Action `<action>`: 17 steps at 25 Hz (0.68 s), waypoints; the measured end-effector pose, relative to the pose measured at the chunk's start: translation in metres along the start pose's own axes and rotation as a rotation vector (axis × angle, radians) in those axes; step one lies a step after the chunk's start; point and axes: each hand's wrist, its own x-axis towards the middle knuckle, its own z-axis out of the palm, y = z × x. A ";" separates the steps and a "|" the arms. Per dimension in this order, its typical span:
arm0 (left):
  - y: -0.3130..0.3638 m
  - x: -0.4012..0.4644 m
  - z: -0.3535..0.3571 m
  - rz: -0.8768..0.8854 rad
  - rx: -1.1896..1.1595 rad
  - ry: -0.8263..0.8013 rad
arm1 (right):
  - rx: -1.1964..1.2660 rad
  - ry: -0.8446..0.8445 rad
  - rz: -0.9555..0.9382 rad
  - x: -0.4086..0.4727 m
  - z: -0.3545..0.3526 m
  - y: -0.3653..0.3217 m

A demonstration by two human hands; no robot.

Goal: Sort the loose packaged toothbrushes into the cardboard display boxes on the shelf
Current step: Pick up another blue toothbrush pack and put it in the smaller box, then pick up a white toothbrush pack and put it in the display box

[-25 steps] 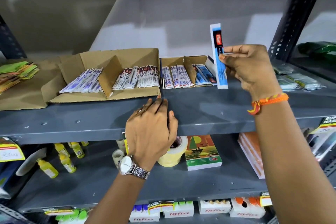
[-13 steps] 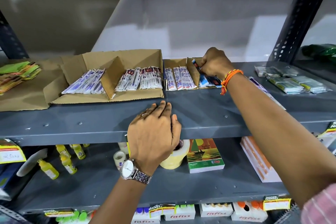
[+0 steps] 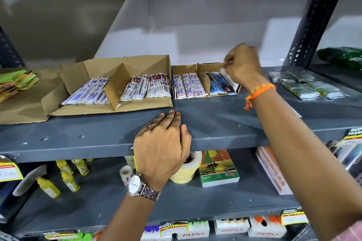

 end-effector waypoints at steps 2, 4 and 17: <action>0.000 0.000 -0.001 0.012 0.008 0.000 | -0.015 0.132 0.048 -0.018 -0.028 0.028; 0.000 0.000 -0.001 0.021 0.015 -0.002 | -0.175 0.177 0.092 -0.045 -0.045 0.056; -0.001 -0.002 0.000 0.034 0.020 0.038 | -0.320 0.129 0.186 -0.089 -0.042 0.071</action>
